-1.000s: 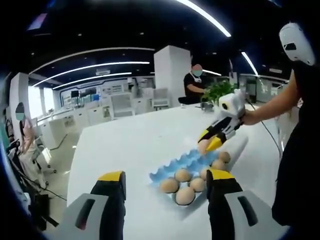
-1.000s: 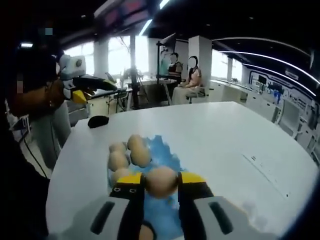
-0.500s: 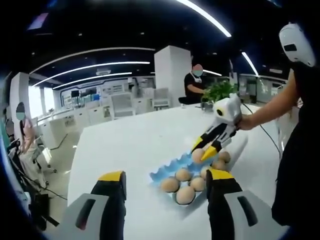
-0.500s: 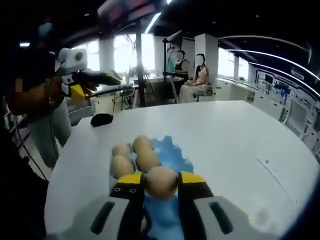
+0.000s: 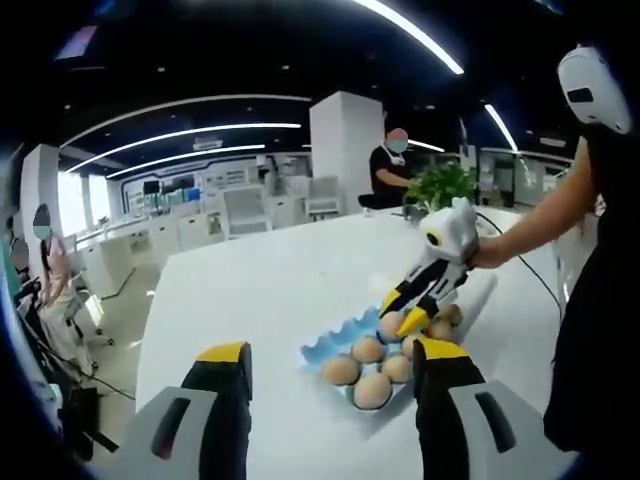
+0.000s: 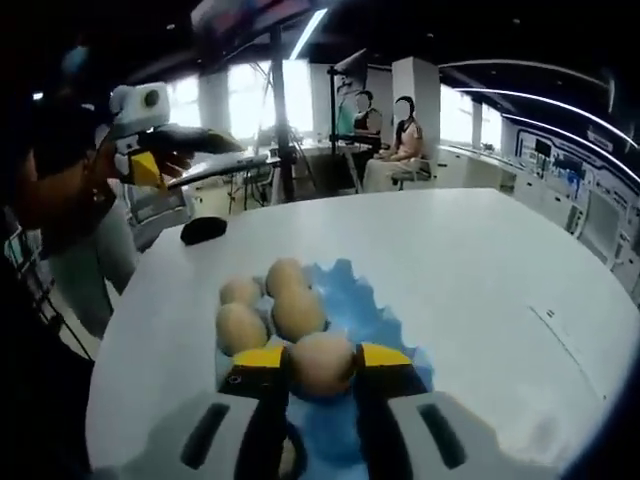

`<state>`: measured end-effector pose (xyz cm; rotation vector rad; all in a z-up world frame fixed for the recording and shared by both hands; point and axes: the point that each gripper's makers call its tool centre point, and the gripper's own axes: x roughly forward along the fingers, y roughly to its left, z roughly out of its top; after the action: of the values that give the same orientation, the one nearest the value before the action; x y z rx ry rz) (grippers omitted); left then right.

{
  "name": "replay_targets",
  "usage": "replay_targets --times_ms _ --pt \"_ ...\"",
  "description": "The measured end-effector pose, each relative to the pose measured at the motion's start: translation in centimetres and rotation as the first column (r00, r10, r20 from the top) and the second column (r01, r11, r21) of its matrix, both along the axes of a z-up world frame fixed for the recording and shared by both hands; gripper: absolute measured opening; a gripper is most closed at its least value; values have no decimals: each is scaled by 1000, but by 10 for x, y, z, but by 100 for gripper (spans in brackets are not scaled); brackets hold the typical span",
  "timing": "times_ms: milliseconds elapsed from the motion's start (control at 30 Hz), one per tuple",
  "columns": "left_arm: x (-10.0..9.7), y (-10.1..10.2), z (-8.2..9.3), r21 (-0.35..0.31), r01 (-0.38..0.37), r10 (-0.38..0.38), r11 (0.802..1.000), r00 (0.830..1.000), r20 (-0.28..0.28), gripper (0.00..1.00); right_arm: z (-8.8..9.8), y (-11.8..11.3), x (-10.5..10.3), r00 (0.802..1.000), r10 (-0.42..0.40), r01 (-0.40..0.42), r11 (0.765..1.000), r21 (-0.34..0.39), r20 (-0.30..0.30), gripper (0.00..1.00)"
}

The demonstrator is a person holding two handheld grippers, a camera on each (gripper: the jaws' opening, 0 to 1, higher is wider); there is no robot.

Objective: Place the egg into an empty slot of the egg tray after lifting it from the table, then release the egg inside the slot.

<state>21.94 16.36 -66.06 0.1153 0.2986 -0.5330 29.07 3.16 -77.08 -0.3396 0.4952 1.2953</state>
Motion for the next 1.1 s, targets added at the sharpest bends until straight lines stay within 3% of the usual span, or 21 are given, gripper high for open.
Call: replay_targets --times_ms 533,1100 --pt "2 -4 1 1 12 -12 1000 1000 1 65 -3 1 0 999 -6 6 1000 5 -45 26" --pt "2 -1 1 9 8 -8 1000 1000 1 65 -1 1 1 999 33 -33 999 18 15 31"
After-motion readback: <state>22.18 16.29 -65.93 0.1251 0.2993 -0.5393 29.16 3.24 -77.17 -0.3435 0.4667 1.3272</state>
